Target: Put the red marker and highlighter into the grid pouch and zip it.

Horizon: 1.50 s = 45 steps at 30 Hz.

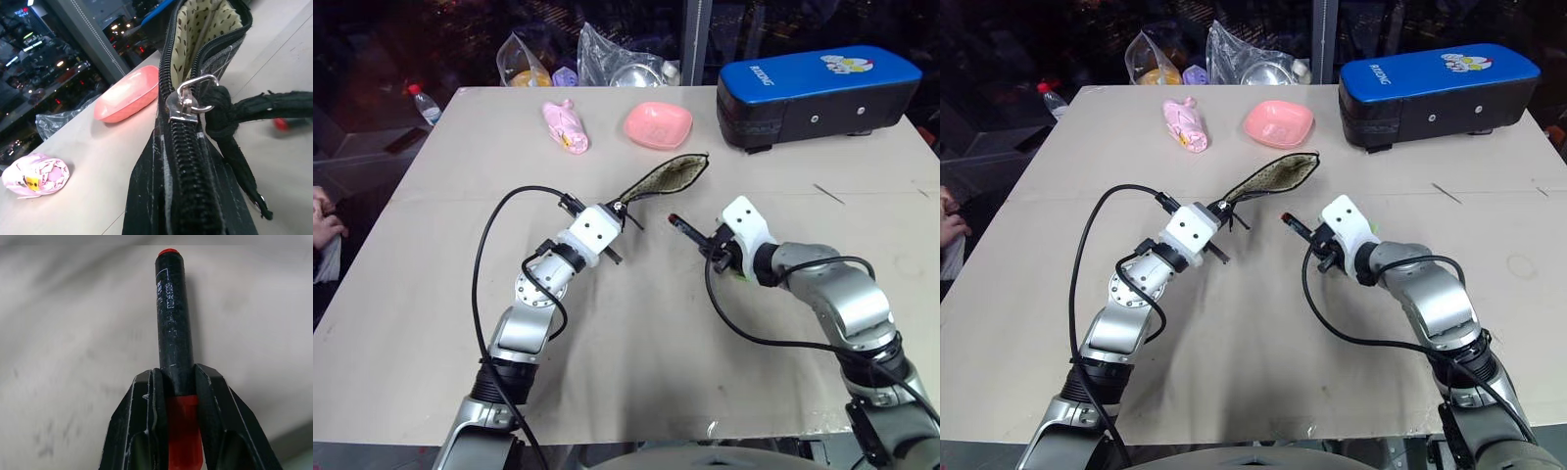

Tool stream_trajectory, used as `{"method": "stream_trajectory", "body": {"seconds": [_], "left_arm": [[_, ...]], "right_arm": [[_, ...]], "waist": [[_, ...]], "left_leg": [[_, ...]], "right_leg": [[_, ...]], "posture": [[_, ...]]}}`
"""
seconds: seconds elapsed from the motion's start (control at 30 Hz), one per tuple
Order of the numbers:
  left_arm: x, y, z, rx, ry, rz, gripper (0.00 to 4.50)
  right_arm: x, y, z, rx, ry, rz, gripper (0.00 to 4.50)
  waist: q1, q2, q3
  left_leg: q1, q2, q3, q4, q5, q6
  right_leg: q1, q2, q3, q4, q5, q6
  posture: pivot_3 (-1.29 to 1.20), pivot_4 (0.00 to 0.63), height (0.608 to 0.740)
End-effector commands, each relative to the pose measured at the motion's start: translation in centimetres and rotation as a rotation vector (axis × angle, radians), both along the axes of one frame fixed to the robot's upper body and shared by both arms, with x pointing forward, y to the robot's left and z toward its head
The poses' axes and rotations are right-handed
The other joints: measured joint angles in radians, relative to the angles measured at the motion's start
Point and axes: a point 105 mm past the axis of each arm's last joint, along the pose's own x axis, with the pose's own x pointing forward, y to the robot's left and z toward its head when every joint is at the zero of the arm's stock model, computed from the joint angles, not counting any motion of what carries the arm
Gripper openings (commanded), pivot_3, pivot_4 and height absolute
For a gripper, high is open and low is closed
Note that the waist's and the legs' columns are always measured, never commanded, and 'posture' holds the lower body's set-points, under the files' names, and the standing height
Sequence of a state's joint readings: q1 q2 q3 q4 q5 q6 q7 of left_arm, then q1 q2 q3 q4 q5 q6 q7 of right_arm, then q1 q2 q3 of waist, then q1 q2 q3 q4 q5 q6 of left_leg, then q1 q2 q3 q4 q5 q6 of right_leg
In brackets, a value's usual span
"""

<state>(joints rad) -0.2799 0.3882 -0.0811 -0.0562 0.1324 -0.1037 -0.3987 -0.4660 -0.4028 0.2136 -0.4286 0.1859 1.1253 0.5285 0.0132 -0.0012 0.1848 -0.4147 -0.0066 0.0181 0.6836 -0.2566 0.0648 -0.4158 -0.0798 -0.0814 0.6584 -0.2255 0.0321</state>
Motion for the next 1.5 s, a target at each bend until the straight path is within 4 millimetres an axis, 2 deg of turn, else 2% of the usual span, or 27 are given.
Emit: {"method": "stream_trajectory", "body": {"seconds": [0.03,0.2,0.33,0.43,0.57,0.8,1.07,1.27,1.5], "left_arm": [[0.1,0.4,1.4,-0.016,-0.046,0.004,0.00],[0.1,0.0,1.3,0.014,-0.047,-0.024,0.00],[-0.1,-0.7,1.1,0.032,-0.051,-0.059,0.00],[-0.2,-1.0,1.1,0.052,-0.062,-0.074,0.00],[-0.4,-1.8,1.3,0.078,-0.086,-0.109,0.00],[-1.6,-3.6,1.2,0.159,-0.122,-0.215,0.00],[-1.8,-4.9,1.4,0.175,-0.132,-0.270,0.00],[-2.0,-5.2,1.9,0.150,-0.139,-0.285,0.00],[-2.3,-5.1,2.5,0.133,-0.154,-0.307,0.00]], "right_arm": [[-0.1,-0.6,5.8,0.031,-0.133,0.049,0.28],[-0.5,-3.6,9.8,-0.264,-0.328,0.231,0.28],[0.0,-3.8,11.5,-0.366,-0.416,0.316,0.28],[0.9,-3.7,11.4,-0.469,-0.461,0.364,0.28],[2.4,-3.4,10.2,-0.577,-0.491,0.412,0.28],[4.1,-1.7,10.6,-0.685,-0.615,0.480,0.28],[3.3,1.1,10.0,-0.720,-0.716,0.637,0.28],[2.9,1.5,9.4,-0.799,-0.787,0.734,0.28],[2.4,2.6,9.1,-0.774,-0.869,0.847,0.28]], "waist": [[0.001,0.000,0.000],[0.006,-0.001,0.001],[-0.008,-0.001,0.001],[-0.006,-0.001,0.001],[0.000,-0.001,0.001],[0.001,-0.001,0.001],[0.001,-0.001,0.001],[0.001,-0.001,0.001],[0.000,-0.001,0.001]], "left_leg": [[0.000,0.000,0.000,0.000,0.000,0.000],[-0.001,-0.001,-0.001,0.000,0.000,0.001],[0.000,0.001,0.002,0.000,-0.001,0.001],[0.000,0.003,0.001,0.000,-0.001,0.001],[0.000,0.003,0.002,0.000,-0.001,0.001],[-0.001,0.002,0.003,0.000,0.000,-0.001],[-0.001,0.003,0.003,0.000,0.000,-0.001],[-0.001,0.002,0.003,0.000,0.001,-0.001],[-0.001,0.002,0.003,0.000,0.001,-0.002]], "right_leg": [[0.000,0.000,0.000,0.000,0.000,0.000],[0.000,0.000,-0.001,-0.002,0.000,0.000],[0.000,0.000,0.002,-0.003,0.000,0.000],[0.000,0.000,0.002,-0.002,0.000,0.000],[0.000,-0.001,0.003,-0.002,0.000,0.000],[0.000,-0.002,0.003,-0.003,0.000,0.000],[-0.001,-0.002,0.002,-0.002,0.000,0.000],[-0.001,0.000,0.002,-0.002,0.000,0.000],[-0.001,0.001,0.002,-0.001,0.000,0.000]], "posture": [[0.00,0.150,0.740],[0.00,0.150,0.740],[0.00,0.150,0.740],[0.00,0.150,0.740],[0.00,0.150,0.740],[0.00,0.150,0.740],[0.00,0.150,0.740],[0.00,0.150,0.740],[0.00,0.150,0.740]]}}
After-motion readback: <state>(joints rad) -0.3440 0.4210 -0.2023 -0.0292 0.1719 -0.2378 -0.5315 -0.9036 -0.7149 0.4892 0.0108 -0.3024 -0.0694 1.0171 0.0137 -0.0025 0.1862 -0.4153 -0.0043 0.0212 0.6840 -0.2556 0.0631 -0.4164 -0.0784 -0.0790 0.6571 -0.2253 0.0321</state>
